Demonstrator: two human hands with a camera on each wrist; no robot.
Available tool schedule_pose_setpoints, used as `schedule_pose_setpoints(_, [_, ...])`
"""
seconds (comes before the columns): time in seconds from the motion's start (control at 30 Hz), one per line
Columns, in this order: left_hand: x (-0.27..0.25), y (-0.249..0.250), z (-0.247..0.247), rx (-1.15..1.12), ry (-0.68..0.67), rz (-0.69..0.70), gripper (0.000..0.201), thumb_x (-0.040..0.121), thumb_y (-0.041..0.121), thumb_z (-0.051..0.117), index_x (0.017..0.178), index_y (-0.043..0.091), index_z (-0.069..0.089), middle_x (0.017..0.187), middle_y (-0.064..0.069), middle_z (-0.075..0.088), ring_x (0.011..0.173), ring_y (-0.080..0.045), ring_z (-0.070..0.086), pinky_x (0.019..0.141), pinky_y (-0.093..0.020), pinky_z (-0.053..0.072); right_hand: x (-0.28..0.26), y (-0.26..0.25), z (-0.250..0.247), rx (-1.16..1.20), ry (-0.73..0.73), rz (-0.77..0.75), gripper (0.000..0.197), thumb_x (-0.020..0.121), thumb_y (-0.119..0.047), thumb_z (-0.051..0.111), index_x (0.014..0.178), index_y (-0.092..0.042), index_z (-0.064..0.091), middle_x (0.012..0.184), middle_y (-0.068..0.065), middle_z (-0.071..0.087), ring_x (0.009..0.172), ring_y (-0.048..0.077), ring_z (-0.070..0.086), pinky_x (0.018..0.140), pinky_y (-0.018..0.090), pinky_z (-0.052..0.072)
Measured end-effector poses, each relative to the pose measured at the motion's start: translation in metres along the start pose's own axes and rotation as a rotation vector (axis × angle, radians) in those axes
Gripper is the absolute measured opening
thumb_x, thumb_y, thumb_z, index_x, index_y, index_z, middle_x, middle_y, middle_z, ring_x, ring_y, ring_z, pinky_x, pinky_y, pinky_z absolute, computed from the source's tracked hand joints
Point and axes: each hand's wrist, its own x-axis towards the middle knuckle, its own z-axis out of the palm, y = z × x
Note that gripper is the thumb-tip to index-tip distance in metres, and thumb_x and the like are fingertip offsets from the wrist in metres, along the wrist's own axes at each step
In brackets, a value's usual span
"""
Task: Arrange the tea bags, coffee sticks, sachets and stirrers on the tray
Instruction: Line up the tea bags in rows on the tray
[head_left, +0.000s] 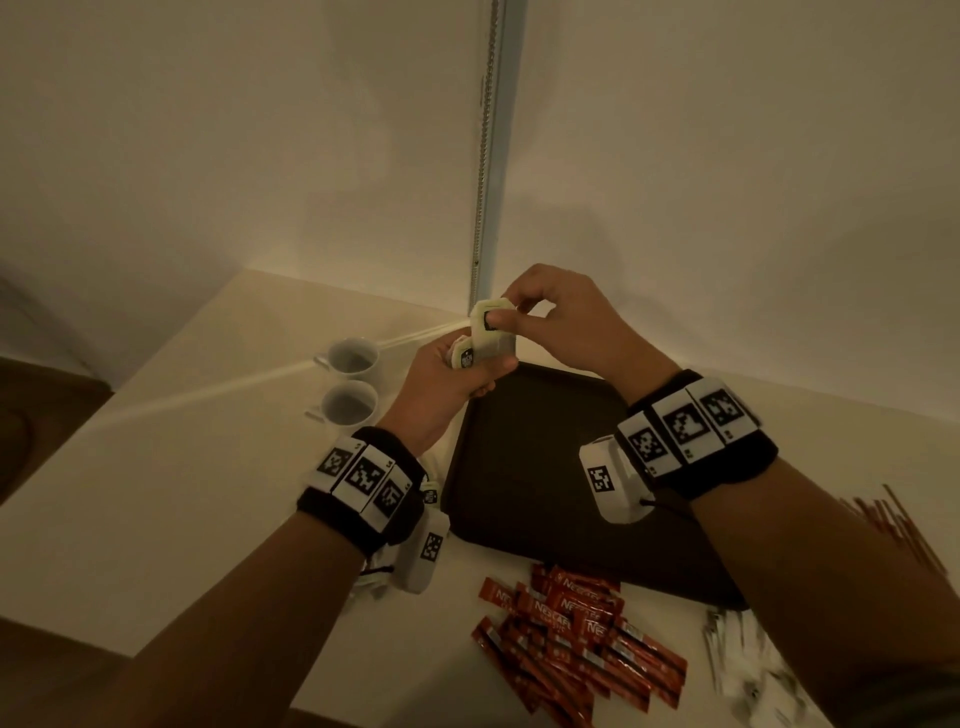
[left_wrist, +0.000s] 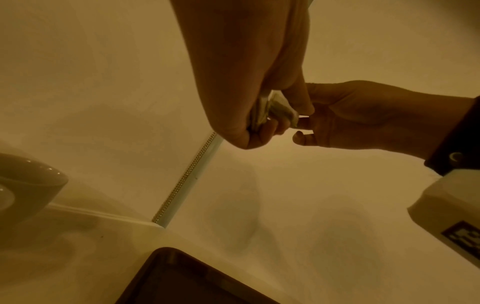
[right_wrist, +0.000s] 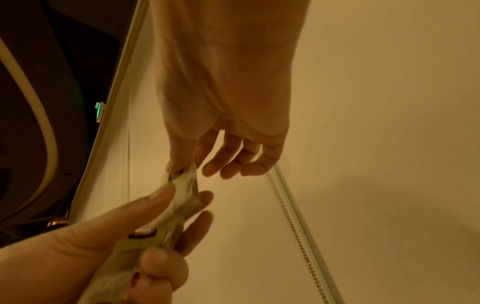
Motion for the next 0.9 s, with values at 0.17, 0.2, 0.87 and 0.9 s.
schedule_pose_setpoints(0.17, [0.0, -0.001, 0.0, 0.008, 0.027, 0.015, 0.009, 0.083, 0.009, 0.07, 0.091, 0.013, 0.066, 0.064, 0.007, 0.062, 0.056, -0.006, 0.052, 0.056, -0.022, 0.044, 0.002, 0.0, 0.0, 0.004, 0.012, -0.007, 0.008, 0.079, -0.029, 0.073, 0.085, -0.026, 0.069, 0.087, -0.01, 0.061, 0.076, 0.0, 0.056, 0.071, 0.008, 0.042])
schedule_pose_setpoints(0.2, [0.001, -0.001, 0.0, 0.006, 0.025, 0.017, 0.009, 0.083, 0.01, 0.07, 0.091, 0.012, 0.066, 0.066, 0.005, 0.063, 0.056, -0.006, 0.052, 0.057, -0.022, 0.044, 0.002, 0.001, 0.0, 0.003, -0.003, 0.0, 0.008, 0.079, -0.029, 0.073, 0.085, -0.027, 0.069, 0.086, -0.01, 0.061, 0.075, 0.0, 0.056, 0.071, 0.008, 0.042])
schedule_pose_setpoints(0.87, [0.012, -0.009, 0.005, -0.177, 0.044, -0.108, 0.022, 0.08, 0.016, 0.069, 0.101, 0.013, 0.063, 0.084, -0.004, 0.067, 0.069, -0.01, 0.055, 0.062, -0.021, 0.047, 0.013, 0.011, 0.003, 0.052, -0.033, 0.046, 0.013, 0.086, -0.023, 0.066, 0.098, -0.027, 0.067, 0.08, -0.013, 0.059, 0.072, 0.001, 0.053, 0.074, 0.011, 0.043])
schedule_pose_setpoints(0.9, [0.012, -0.01, 0.005, -0.172, 0.042, -0.114, 0.019, 0.082, 0.014, 0.068, 0.101, 0.013, 0.063, 0.082, -0.001, 0.068, 0.069, -0.01, 0.055, 0.063, -0.021, 0.047, 0.013, 0.013, 0.003, 0.057, -0.057, 0.045, 0.017, 0.086, -0.021, 0.066, 0.101, -0.029, 0.067, 0.081, -0.013, 0.059, 0.072, 0.001, 0.053, 0.075, 0.011, 0.043])
